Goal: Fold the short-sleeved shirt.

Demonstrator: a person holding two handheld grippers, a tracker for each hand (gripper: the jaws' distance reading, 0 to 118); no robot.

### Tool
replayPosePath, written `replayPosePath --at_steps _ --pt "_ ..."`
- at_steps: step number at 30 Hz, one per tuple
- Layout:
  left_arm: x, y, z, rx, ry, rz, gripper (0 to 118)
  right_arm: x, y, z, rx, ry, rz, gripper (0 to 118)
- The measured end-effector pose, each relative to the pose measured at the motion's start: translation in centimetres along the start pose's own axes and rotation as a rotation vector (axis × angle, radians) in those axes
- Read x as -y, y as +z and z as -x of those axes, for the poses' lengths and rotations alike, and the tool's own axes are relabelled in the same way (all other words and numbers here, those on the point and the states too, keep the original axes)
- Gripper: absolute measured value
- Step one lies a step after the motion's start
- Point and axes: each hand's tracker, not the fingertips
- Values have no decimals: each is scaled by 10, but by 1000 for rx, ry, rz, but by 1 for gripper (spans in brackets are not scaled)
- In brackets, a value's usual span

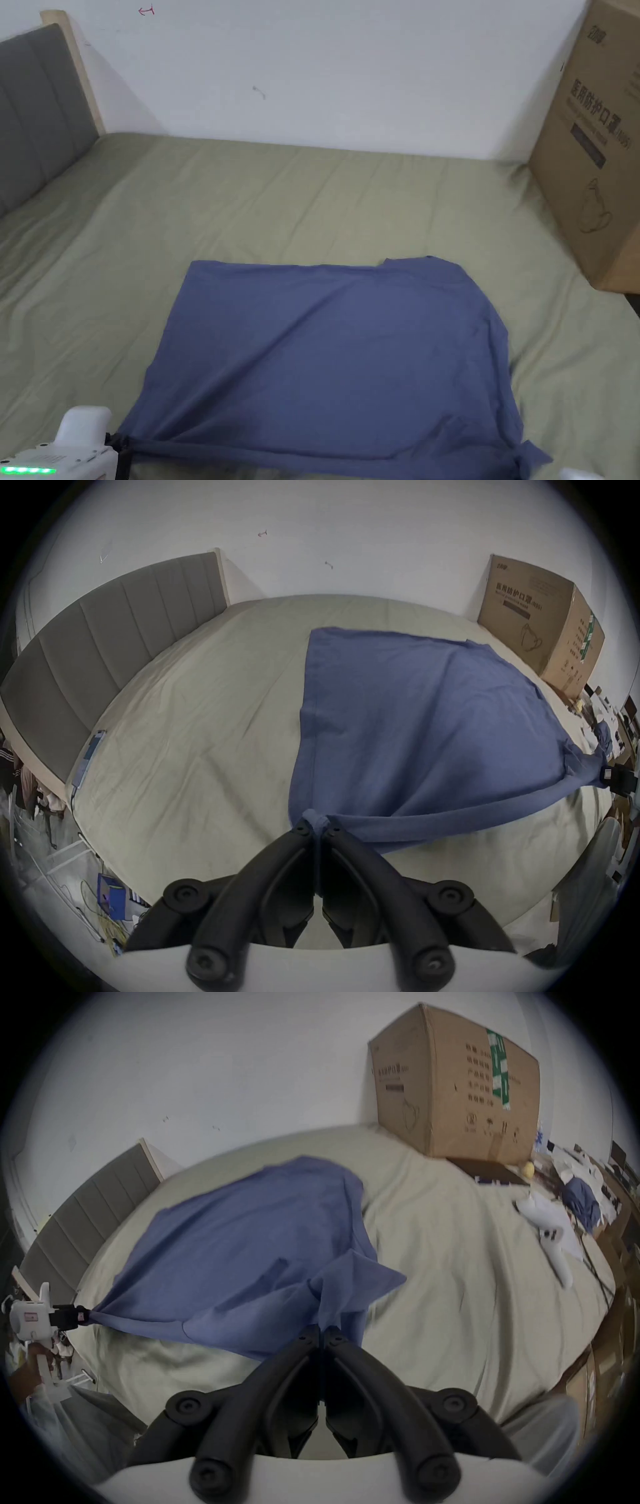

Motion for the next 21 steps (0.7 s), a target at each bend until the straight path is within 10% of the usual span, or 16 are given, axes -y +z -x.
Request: replayPosePath --at_steps 8,13,15,21 --pt "12 -20 -6 -12 15 79 6 8 -41 -7 32 5 159 1" --pt "-10 -1 -7 30 118 92 98 -26 -16 0 22 28 97 77" --pt "-28 18 -9 76 155 -18 98 -51 1 6 8 53 1 94" --pt "-95 94 -38 70 102 -397 98 -127 65 38 9 133 -360 94"
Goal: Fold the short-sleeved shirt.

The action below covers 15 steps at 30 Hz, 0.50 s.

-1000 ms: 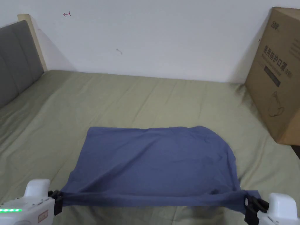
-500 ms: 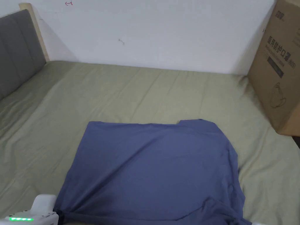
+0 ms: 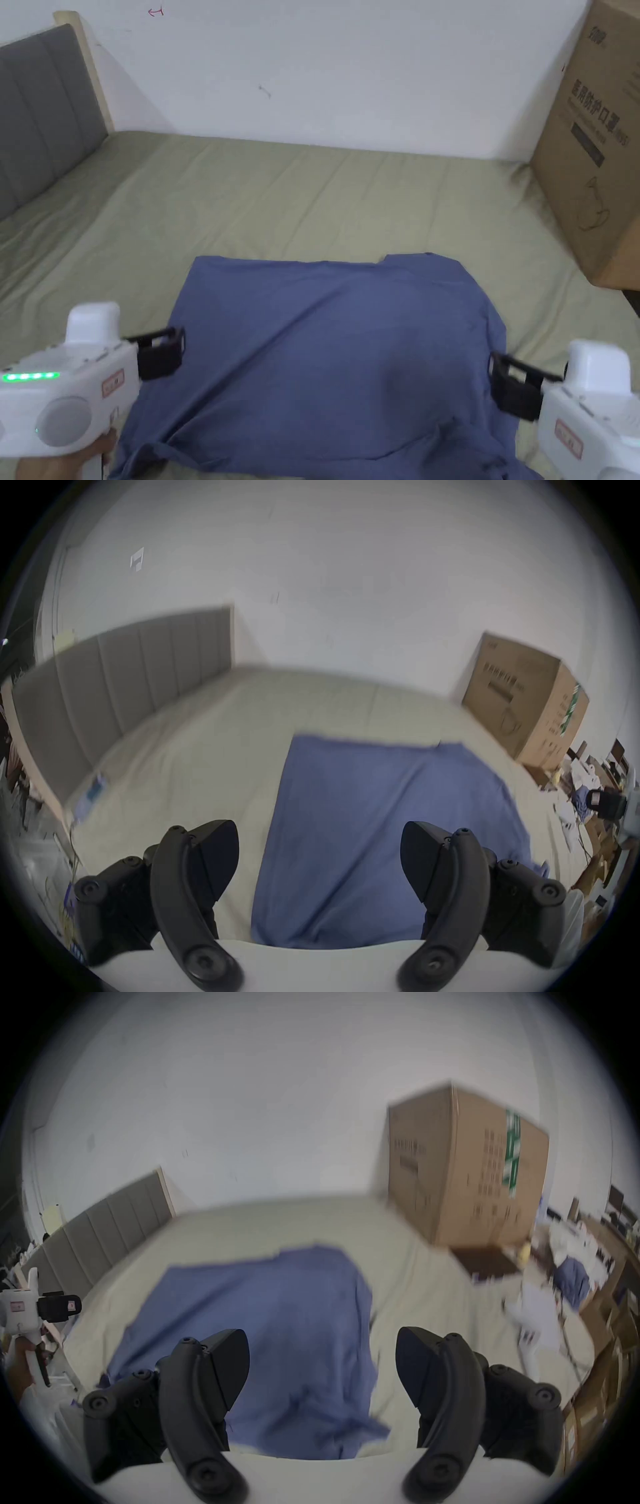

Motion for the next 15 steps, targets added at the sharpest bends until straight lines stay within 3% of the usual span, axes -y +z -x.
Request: replayPosePath --at_steps 5,7,10,11,13,14,15 --pt "-43 29 -31 -3 -63 -237 97 -41 33 26 87 39 -278 94" --pt "-48 33 -40 1 -77 -288 95 -47 40 37 148 83 -330 94" --pt "-48 33 -52 0 -101 -295 83 -48 43 46 152 115 -350 87" --pt "-45 34 -55 5 -103 -308 73 -47 44 48 150 113 -346 73" --pt "-42 35 -59 51 -107 -322 17 -44 45 51 158 104 -357 25" --pt "-40 35 -61 62 -95 -318 0 -43 44 51 168 90 -363 5" --pt "-37 37 -64 64 -89 -319 0 -41 45 50 169 72 -364 0"
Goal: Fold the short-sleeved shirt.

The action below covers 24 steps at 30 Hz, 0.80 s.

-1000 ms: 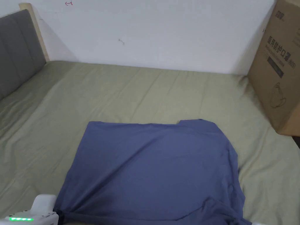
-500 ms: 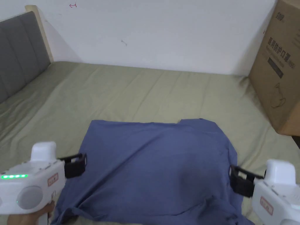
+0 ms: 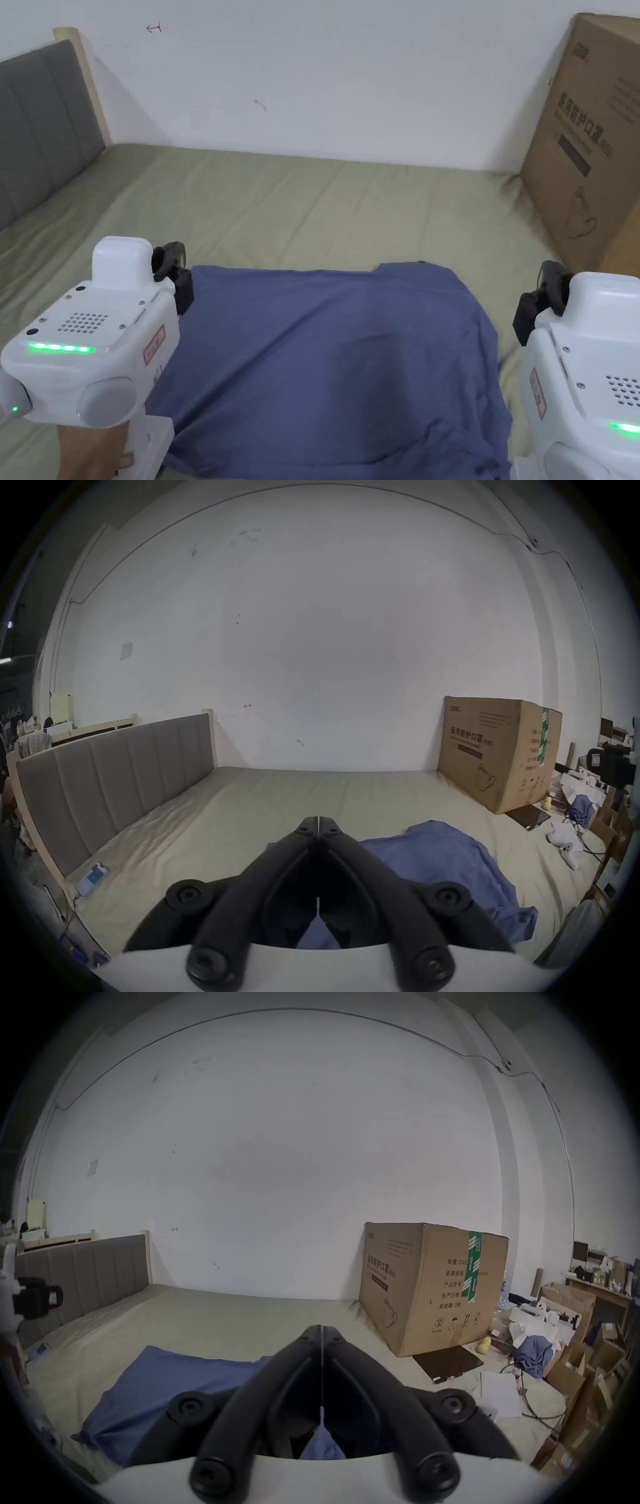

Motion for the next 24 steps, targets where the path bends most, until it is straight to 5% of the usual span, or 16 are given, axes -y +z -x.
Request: replayPosePath --at_steps 14,16,18,19,21,24 --pt "69 -9 60 -74 39 388 1 16 -1 -5 -60 -17 67 0" --pt "86 -10 74 -110 38 476 24 20 -3 -4 -64 -24 79 0" --pt "105 -10 89 -118 73 576 32 23 -4 -1 -67 -18 90 0" --pt "114 -11 96 -111 112 647 51 24 -5 1 -66 -15 91 0" --pt "134 -12 104 -113 174 740 109 26 -6 2 -72 -20 98 0" --pt "153 -9 111 -123 203 761 112 29 -8 4 -76 -17 113 0"
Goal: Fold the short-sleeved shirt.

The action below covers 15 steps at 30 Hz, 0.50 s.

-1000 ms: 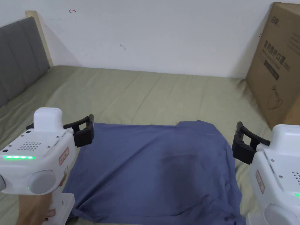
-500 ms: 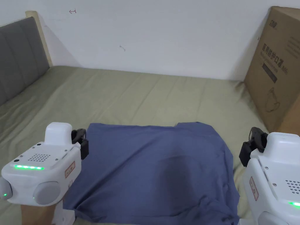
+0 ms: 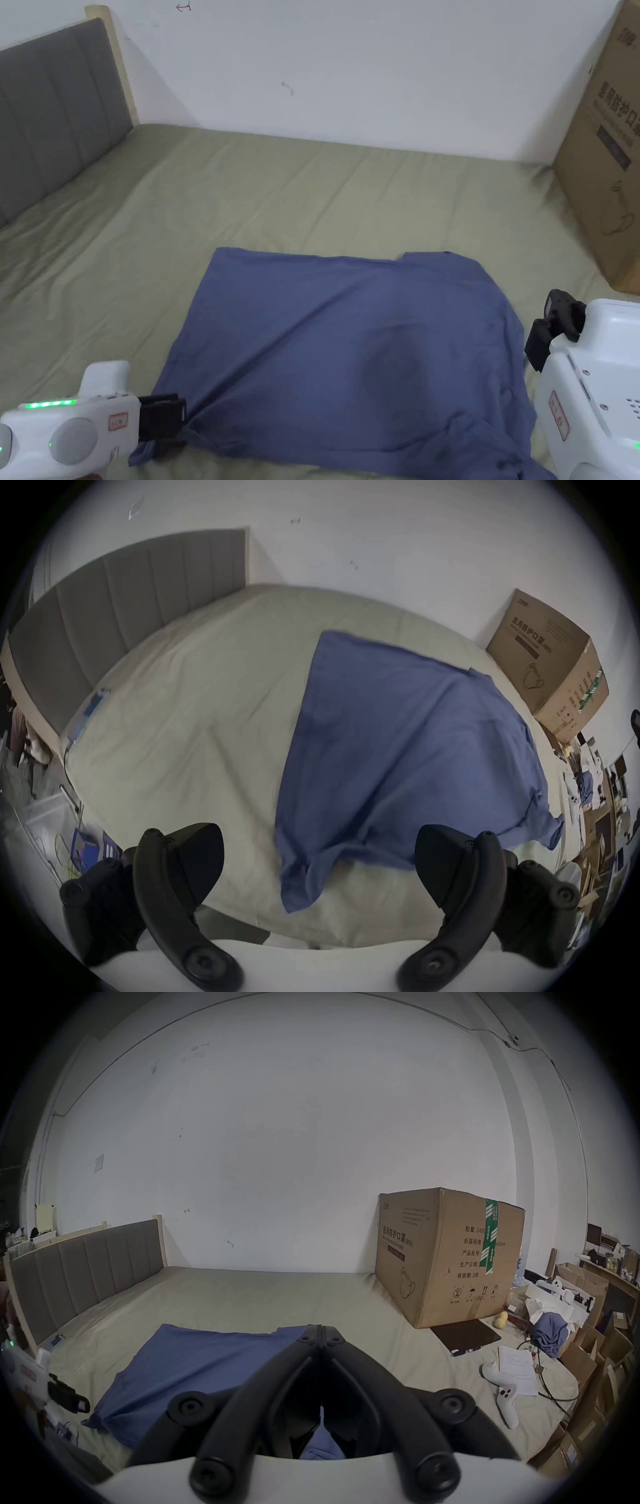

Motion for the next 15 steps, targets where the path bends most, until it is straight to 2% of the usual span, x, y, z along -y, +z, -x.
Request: replayPosePath --at_steps 5,6,7,8,9,10,11,15 --pt "20 -21 -3 -45 -38 35 108 7 -2 -1 -1 7 29 0" --pt "22 -28 -4 -48 -46 54 98 9 -1 -3 1 7 35 0" --pt "23 -34 -6 -41 -52 77 83 10 -1 -4 1 6 41 0" --pt "25 -38 -6 -39 -55 86 63 11 -1 -5 4 5 46 0" --pt "30 -42 -8 -23 -56 90 36 12 -1 -6 7 5 51 0" --pt "32 -44 -7 3 -59 90 18 14 0 -8 12 6 58 0" --pt "35 -44 -8 -3 -61 75 9 15 0 -10 16 6 64 0" --pt "32 -35 -8 12 -11 16 4 28 -3 -22 25 1 131 0"
